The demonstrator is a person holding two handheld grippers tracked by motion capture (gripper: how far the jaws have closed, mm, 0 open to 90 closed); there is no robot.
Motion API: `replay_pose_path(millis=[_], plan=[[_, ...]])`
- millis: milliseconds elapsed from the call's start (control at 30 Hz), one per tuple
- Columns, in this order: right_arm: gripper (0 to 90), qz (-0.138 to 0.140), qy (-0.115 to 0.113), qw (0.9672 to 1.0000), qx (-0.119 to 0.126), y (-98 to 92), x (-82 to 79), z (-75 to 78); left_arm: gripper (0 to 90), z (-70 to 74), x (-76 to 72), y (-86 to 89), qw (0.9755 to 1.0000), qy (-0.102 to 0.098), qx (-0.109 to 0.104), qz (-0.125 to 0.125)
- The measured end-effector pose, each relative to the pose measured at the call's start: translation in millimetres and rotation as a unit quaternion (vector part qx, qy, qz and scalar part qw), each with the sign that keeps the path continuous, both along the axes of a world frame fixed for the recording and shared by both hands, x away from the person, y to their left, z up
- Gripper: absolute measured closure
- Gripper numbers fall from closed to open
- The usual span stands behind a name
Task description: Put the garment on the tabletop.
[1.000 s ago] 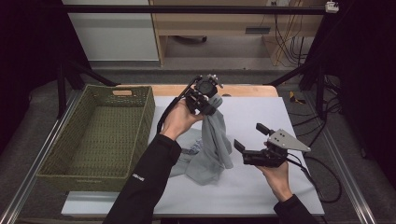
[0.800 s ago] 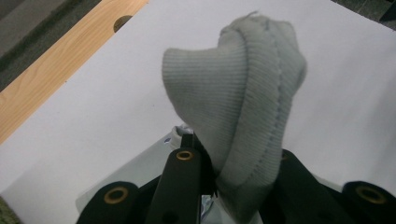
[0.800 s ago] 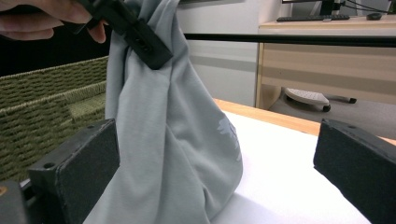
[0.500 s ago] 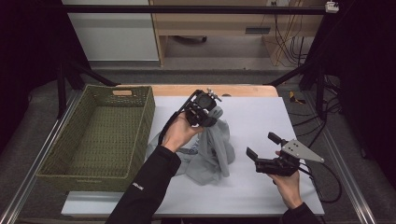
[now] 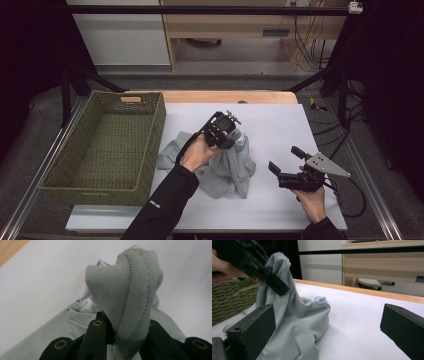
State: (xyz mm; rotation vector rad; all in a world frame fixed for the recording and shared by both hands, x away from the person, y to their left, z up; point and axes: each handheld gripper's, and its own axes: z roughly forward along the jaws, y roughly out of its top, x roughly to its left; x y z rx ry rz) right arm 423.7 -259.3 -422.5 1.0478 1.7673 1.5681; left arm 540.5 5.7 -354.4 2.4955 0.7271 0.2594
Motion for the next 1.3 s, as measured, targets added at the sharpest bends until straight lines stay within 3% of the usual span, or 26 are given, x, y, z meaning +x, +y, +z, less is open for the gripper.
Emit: replay_pose_path(millis=[67,100,167,200,233,267,333,467,600,667,867,1000,1100,1300], plan=[[0.4,0.001,0.0,1.0,0.002,0.0,0.2,-0.1,75.8,-2.4,0.3,-1.3,1.0,0.004,0.006,0.0],[0.4,0.004,-0.004,1.0,-0.002,-0.3,0.4,-0.6,62.6,-1.8,-0.2,-1.5,1.0,0.0,0.007,0.0],[0.4,0.004,0.0,1.0,0.005,0.9,0.0,-0.4,48.8,1.3,-2.2,-1.3,0.9998,-0.014,-0.005,0.01],[0.4,0.004,0.0,1.0,0.005,0.9,0.0,-0.4,48.8,4.7,-2.7,0.4,0.9998,-0.019,-0.005,0.008],[0.4,0.004,-0.001,1.0,0.0,0.0,-0.2,-0.6,38.7,7.4,-4.5,1.4,0.9994,-0.023,-0.019,0.015],[0.4,0.004,-0.001,1.0,0.0,0.0,-0.2,-0.6,38.7,10.8,-5.9,3.7,0.9991,-0.031,-0.026,0.016],[0.4,0.002,0.001,1.0,0.001,0.1,-0.5,-0.1,26.8,18.5,-9.3,8.9,0.9983,-0.042,-0.035,0.018],[0.4,0.0,0.003,1.0,0.002,0.4,0.3,0.1,20.4,30.4,-18.2,20.9,0.9932,-0.069,-0.083,0.045],[0.4,0.002,0.001,1.0,0.003,0.3,1.0,-0.1,17.6,35.8,-28.1,37.1,0.9879,-0.087,-0.119,0.048],[0.4,0.003,0.001,1.0,0.004,0.2,0.9,-0.1,15.3,34.7,-34.3,44.4,0.9847,-0.096,-0.137,0.05],[0.4,0.003,0.003,1.0,0.003,0.1,0.7,0.1,12.6,24.5,-51.3,65.6,0.9712,-0.119,-0.2,0.051],[0.4,0.003,0.0,1.0,0.002,-0.6,0.9,0.1,9.8,15.4,-60.4,75.0,0.9648,-0.128,-0.225,0.048],[0.4,0.004,0.0,1.0,0.002,-0.5,0.9,0.1,9.2,7.9,-67.2,81.9,0.9562,-0.14,-0.252,0.049],[0.4,0.003,0.003,1.0,0.0,0.0,0.4,0.2,8.2,-7.8,-78.3,96.6,0.9419,-0.157,-0.29,0.062]])
